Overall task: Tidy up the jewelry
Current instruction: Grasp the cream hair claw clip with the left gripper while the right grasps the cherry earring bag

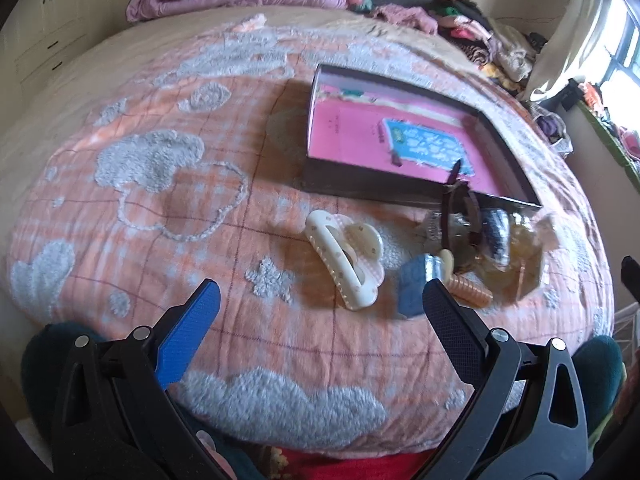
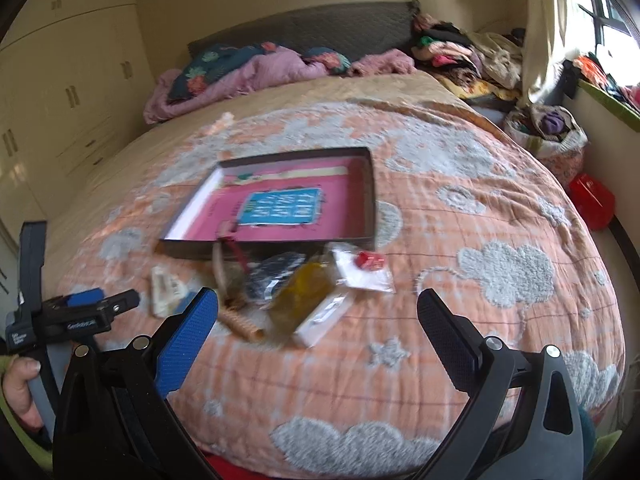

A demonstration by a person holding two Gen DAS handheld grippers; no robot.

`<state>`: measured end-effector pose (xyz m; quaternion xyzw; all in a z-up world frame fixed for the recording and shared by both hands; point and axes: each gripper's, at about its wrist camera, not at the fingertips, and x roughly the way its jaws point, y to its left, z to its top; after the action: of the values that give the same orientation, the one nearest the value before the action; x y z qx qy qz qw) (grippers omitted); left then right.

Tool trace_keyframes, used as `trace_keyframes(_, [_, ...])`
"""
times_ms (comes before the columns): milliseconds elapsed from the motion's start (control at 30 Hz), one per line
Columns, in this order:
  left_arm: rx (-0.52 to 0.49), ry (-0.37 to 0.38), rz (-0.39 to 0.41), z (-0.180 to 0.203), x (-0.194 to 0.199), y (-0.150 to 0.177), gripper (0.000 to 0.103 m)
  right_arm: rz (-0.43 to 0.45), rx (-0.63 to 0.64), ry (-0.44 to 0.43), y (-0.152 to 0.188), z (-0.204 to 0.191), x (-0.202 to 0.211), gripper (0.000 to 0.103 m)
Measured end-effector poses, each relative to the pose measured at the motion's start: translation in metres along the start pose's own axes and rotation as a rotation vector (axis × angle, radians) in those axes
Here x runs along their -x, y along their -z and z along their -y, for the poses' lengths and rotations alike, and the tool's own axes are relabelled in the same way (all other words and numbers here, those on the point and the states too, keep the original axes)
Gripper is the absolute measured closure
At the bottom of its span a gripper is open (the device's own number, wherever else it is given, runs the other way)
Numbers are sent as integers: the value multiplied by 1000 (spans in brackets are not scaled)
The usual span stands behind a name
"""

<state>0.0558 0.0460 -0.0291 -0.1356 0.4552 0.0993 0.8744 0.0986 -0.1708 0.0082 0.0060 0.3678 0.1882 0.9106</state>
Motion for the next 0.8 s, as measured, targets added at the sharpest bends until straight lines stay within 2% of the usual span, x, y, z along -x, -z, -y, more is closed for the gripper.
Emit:
trace_keyframes(100, [2, -14, -25, 2, -14, -3, 8, -36, -24, 10, -4, 12, -16, 4])
trace_keyframes(500, [41, 26, -86, -3, -56, -10, 9, -167, -121, -3, -7, 50, -100, 4])
trace_keyframes(633, [22, 34, -80, 2, -62, -8, 19, -194, -183, -40, -8, 61, -117, 4])
trace_keyframes(667, [13, 41, -76, 3, -63, -9, 30, -197, -188, -51, -7, 62, -120, 4])
trace_keyframes(733, [-4, 47, -66, 6, -64, -9, 39, -205, -200, -75, -8, 64, -125, 4])
trace_keyframes(800, [-21, 56, -58, 9, -65, -10, 54, -210, -225, -102, -8, 67, -130, 4])
